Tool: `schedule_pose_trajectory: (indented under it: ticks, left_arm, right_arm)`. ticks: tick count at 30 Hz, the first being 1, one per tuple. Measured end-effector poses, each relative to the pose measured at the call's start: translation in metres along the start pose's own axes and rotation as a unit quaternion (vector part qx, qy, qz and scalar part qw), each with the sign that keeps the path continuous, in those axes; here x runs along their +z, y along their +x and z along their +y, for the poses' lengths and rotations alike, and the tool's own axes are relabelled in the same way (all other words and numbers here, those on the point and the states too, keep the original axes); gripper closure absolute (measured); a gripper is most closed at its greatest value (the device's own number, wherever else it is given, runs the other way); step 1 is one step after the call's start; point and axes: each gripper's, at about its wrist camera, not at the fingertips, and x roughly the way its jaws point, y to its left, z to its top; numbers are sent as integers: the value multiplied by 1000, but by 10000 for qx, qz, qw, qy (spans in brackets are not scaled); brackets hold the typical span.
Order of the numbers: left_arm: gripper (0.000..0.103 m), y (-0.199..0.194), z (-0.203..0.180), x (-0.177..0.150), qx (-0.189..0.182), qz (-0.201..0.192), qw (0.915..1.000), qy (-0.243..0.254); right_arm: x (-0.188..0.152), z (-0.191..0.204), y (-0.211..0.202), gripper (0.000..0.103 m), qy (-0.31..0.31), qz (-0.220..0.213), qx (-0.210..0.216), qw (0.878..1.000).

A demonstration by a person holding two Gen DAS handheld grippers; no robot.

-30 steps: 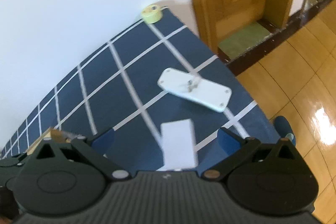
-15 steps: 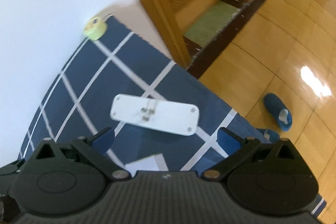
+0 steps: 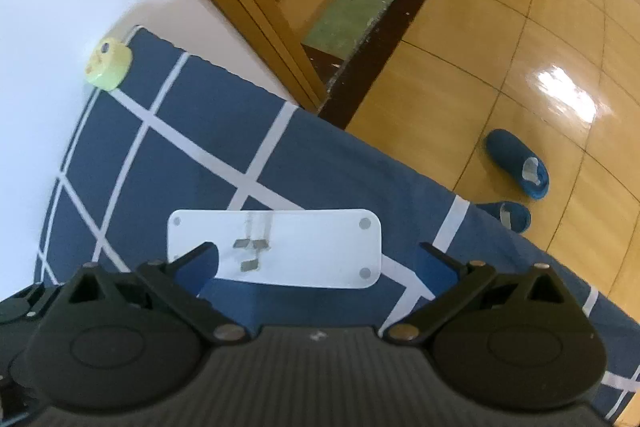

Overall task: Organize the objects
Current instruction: 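Close the right gripper on the white power adapter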

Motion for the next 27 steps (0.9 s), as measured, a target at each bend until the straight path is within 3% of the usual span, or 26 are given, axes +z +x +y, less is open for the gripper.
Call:
schedule_pose_trajectory:
  ticks: [14,22,27]
  left_arm:
    - [0,29,-11,19,-293,145,9991,252]
    - [0,36,-11,23,-305,194,9991,216]
    - [11,36,-13,23,-418,194,9988,184]
  right_arm:
    - [5,-7,30,3,286,227,-45,9993]
    - [6,-4,29,18,134,195,183,9996]
    - [7,-2,27,21,93,177,152,9997]
